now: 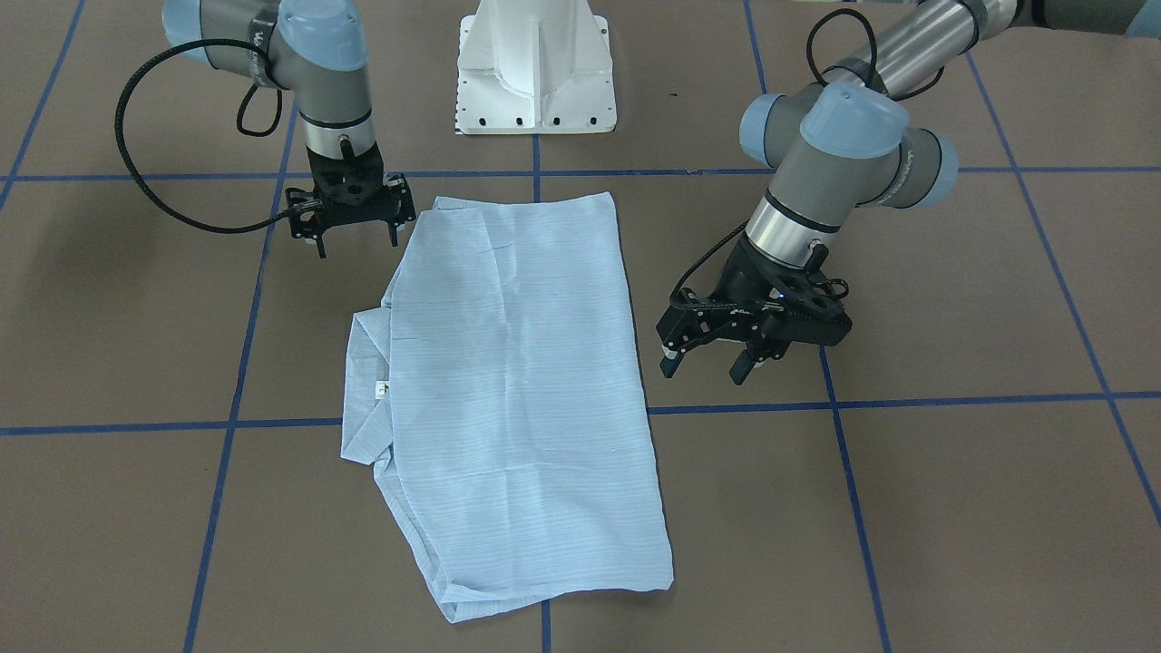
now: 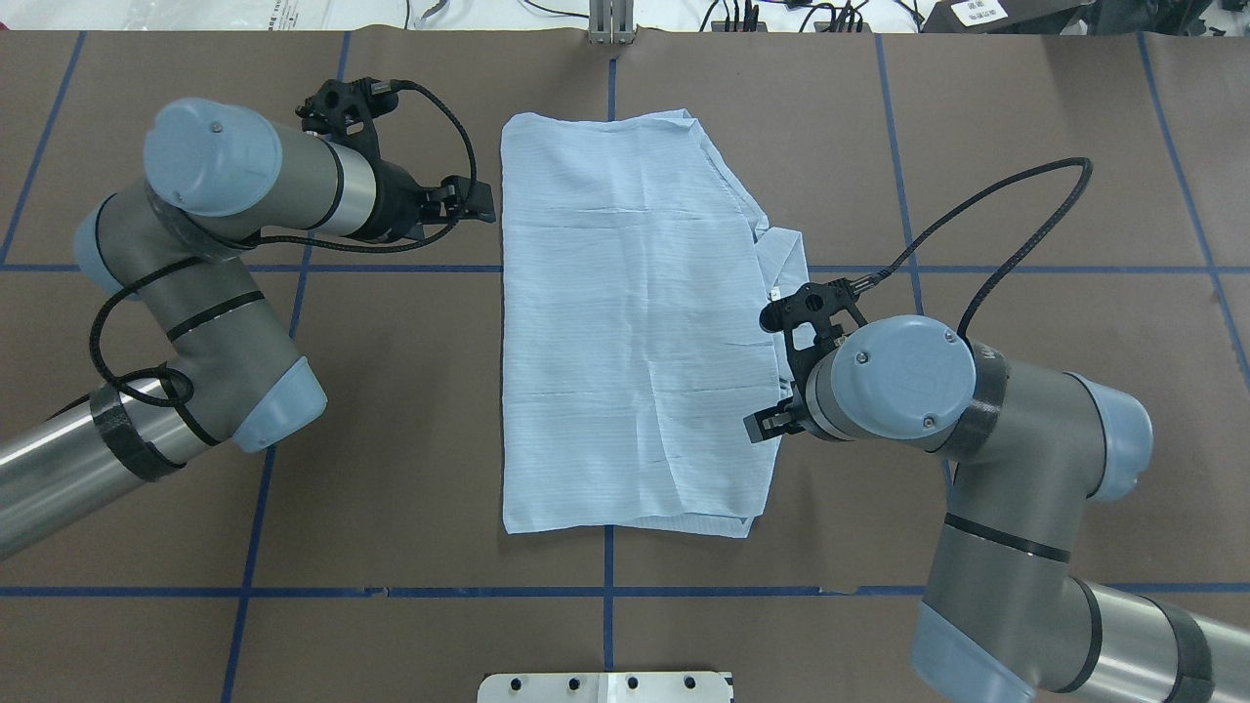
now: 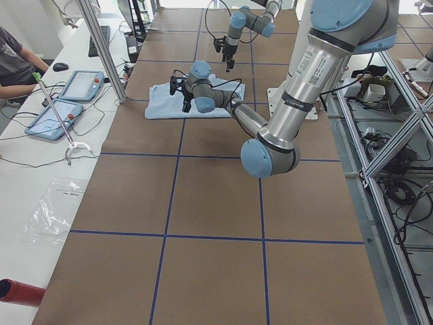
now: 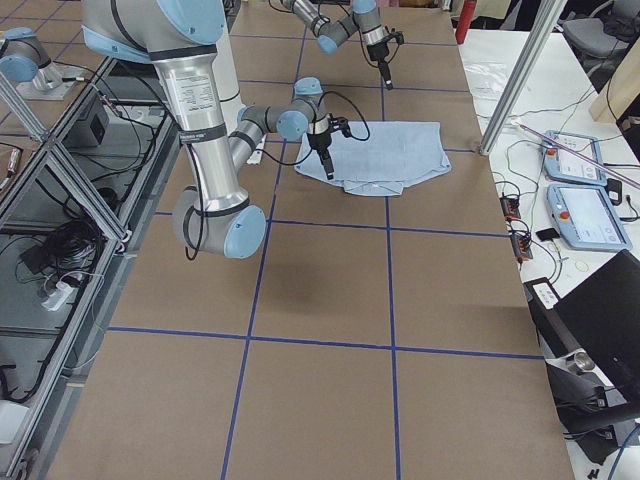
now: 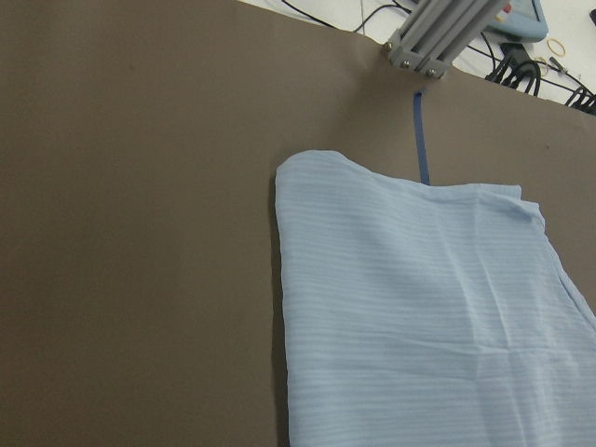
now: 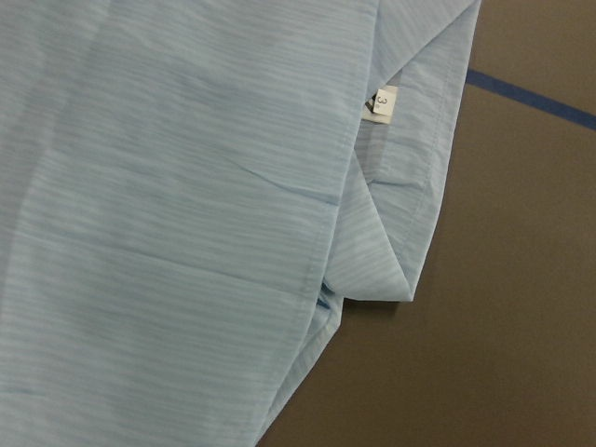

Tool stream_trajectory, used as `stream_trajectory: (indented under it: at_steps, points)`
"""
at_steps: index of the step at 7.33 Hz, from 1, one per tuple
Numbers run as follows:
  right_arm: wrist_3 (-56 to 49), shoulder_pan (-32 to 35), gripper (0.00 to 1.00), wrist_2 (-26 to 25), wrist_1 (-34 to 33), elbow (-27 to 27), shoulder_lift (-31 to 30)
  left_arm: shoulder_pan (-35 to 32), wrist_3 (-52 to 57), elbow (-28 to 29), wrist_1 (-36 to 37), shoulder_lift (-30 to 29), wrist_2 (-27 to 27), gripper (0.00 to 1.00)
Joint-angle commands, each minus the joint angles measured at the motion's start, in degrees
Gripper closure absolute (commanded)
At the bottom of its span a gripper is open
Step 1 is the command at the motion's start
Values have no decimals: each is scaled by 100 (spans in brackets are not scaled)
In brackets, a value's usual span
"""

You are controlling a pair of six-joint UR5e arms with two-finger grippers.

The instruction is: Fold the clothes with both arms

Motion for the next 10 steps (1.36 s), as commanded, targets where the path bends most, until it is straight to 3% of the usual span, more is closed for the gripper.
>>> stream_trajectory:
  at_steps: [1, 3, 5, 10]
  points:
    - [297, 42, 0, 231, 8, 155, 13, 596, -892, -412, 589, 7, -153, 0]
    - [727, 42, 0, 388, 25, 339, 5, 1595, -1685, -1289, 1677, 113, 415, 0]
    - [782, 42, 0, 399, 568, 304, -170, 2319, -2511, -1337, 1902, 130, 803, 0]
    - [782, 34, 0, 399, 597, 295, -136, 2489, -2602, -1188, 2149, 333, 911, 4]
